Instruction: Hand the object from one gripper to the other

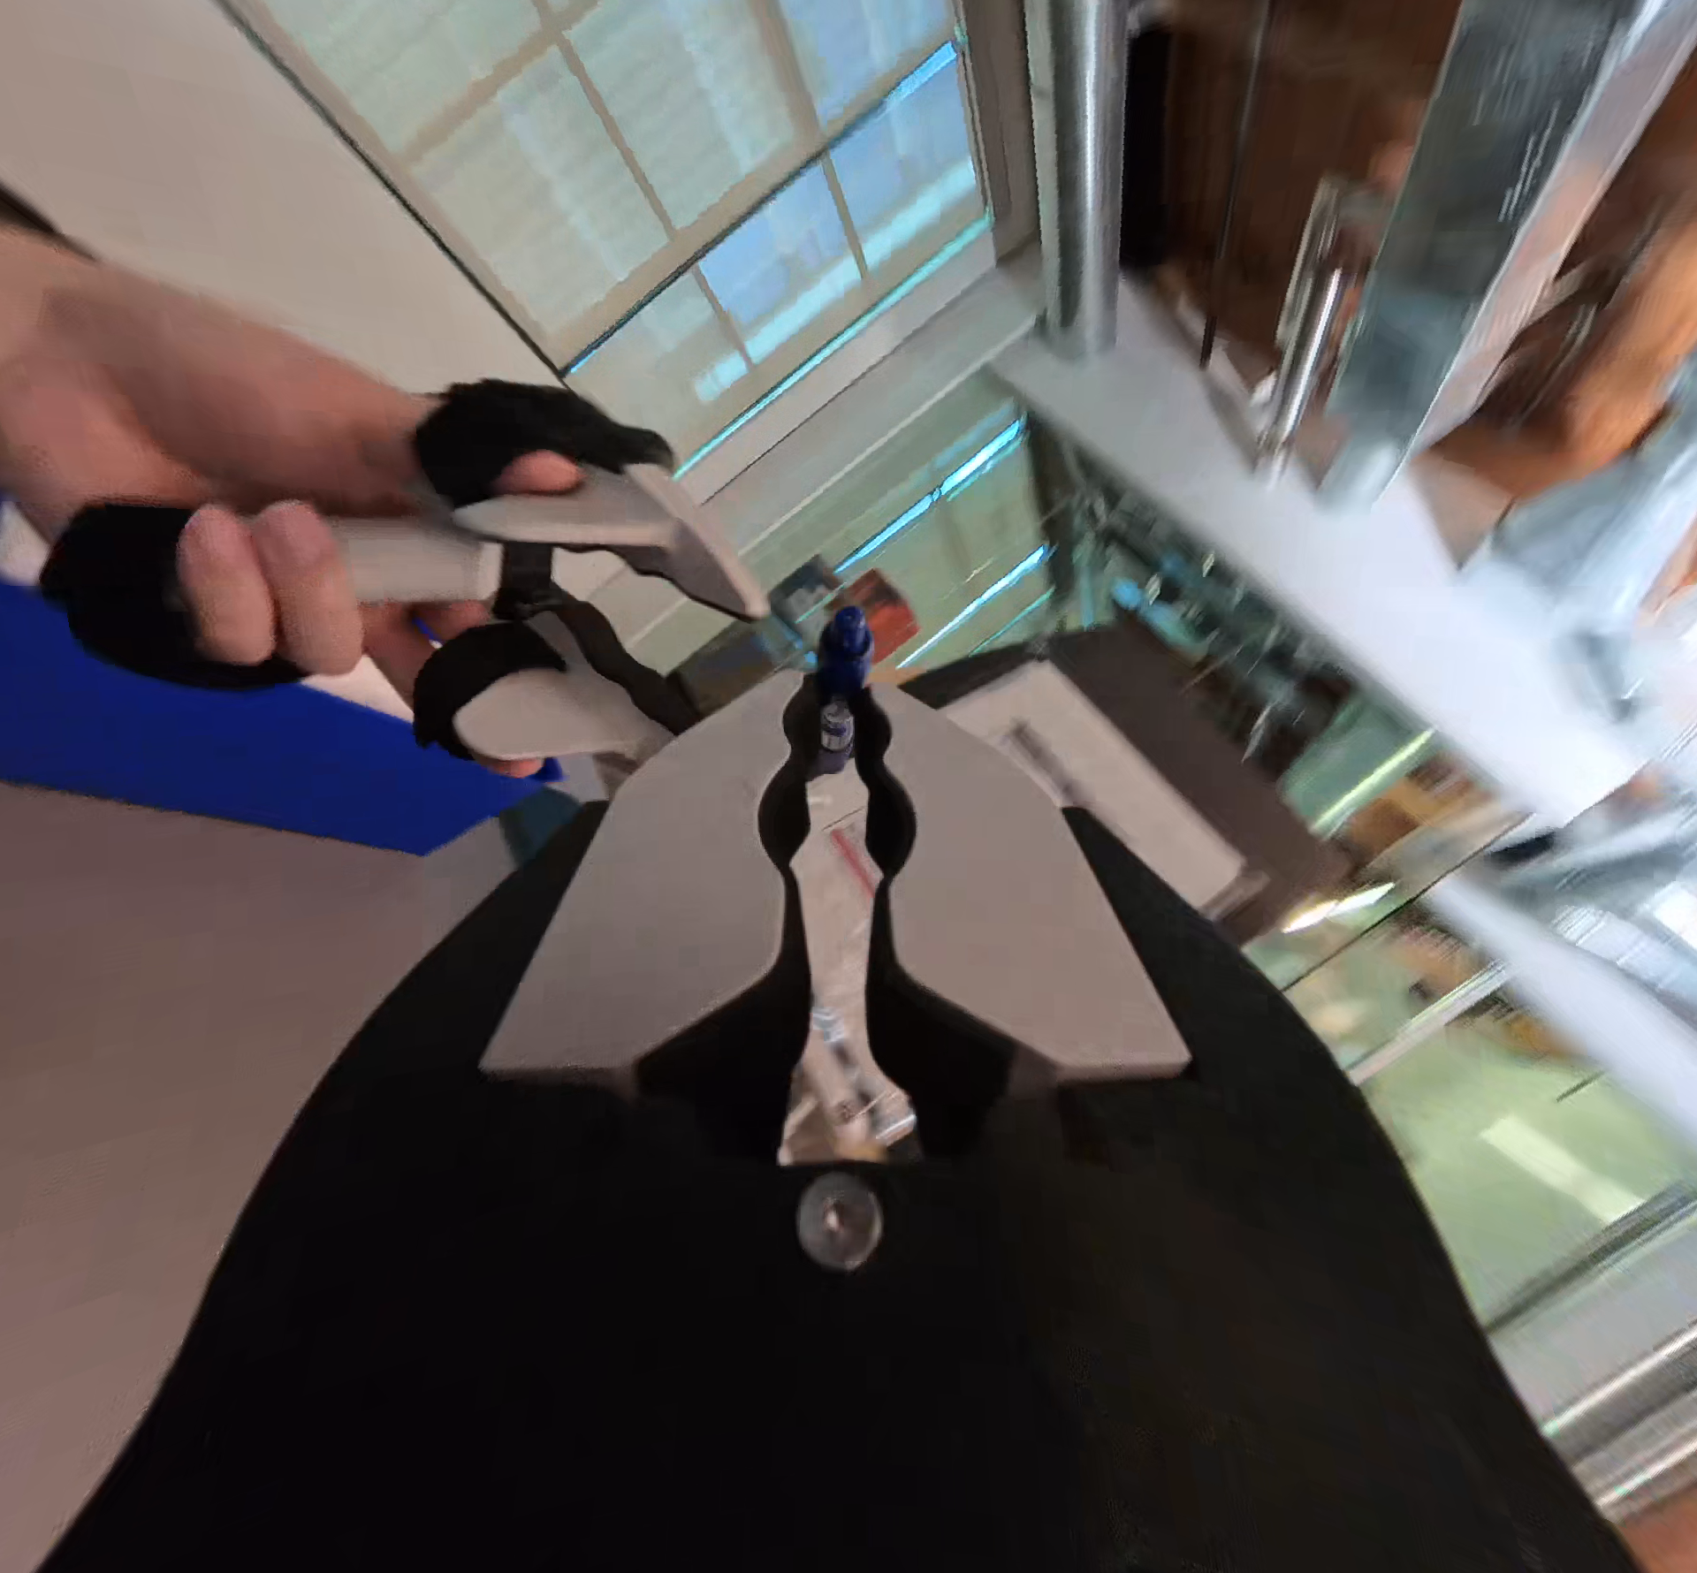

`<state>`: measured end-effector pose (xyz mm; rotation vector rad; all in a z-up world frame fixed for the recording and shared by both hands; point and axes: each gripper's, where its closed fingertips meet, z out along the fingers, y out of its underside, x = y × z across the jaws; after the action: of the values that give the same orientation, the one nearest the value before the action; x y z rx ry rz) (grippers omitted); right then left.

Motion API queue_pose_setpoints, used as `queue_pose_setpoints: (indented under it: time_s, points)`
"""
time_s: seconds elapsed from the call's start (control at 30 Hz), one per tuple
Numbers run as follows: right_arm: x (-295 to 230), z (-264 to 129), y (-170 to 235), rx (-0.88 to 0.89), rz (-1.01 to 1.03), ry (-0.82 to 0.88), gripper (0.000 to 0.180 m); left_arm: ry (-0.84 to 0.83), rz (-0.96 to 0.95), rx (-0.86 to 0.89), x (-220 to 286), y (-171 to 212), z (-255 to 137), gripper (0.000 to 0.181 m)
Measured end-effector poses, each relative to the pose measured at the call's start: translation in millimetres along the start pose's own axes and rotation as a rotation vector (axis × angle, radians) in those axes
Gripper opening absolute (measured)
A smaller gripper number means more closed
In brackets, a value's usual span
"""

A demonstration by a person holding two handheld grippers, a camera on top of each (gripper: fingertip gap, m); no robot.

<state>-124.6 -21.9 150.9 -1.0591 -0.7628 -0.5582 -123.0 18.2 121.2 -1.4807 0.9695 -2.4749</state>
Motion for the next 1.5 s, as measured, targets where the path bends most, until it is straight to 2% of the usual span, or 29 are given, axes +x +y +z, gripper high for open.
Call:
queue_pose_setpoints:
  time_s: [0.17,0.3,0.43,0.53,0.63,0.87,0.97,1.07,1.2,1.4,1.43,1.5]
  points:
    - [69,-16,47,-0.05,0.548,0.1,0.008,-0.069,0.118,0.068,-3,-23,-17,0.045]
    - [130,-55,85,0.044,0.951,0.221,0.008,-0.065,0.183,0.081,12,-32,-24,0.044]
    - [184,-107,112,0.206,1.211,0.357,0.008,-0.05,0.21,0.102,24,-39,-32,0.041]
    - [209,-141,119,0.276,1.249,0.432,0.008,-0.042,0.22,0.124,30,-45,-37,0.04]
    - [219,-158,120,0.292,1.232,0.477,0.007,-0.039,0.229,0.137,34,-48,-40,0.04]
    - [218,-155,120,0.293,1.246,0.46,0.007,-0.035,0.242,0.125,36,-45,-39,0.04]
    - [207,-141,120,0.277,1.286,0.376,0.007,-0.063,0.301,0.1,34,-41,-35,0.039]
    - [189,-119,115,0.223,1.307,0.256,0.008,-0.156,0.459,0.054,27,-34,-28,0.039]
    - [149,-82,101,0.123,1.307,0.052,0.008,-0.384,0.809,-0.006,12,-27,-21,0.04]
    - [86,-34,75,0.027,1.276,-0.142,0.008,-0.763,1.348,-0.098,-9,-22,-15,0.055]
    - [76,-28,70,0.013,1.266,-0.174,0.008,-0.809,1.414,-0.106,-11,-22,-14,0.063]
    - [57,-18,60,-0.007,1.248,-0.235,0.008,-0.831,1.5,-0.152,-14,-14,-8,0.062]
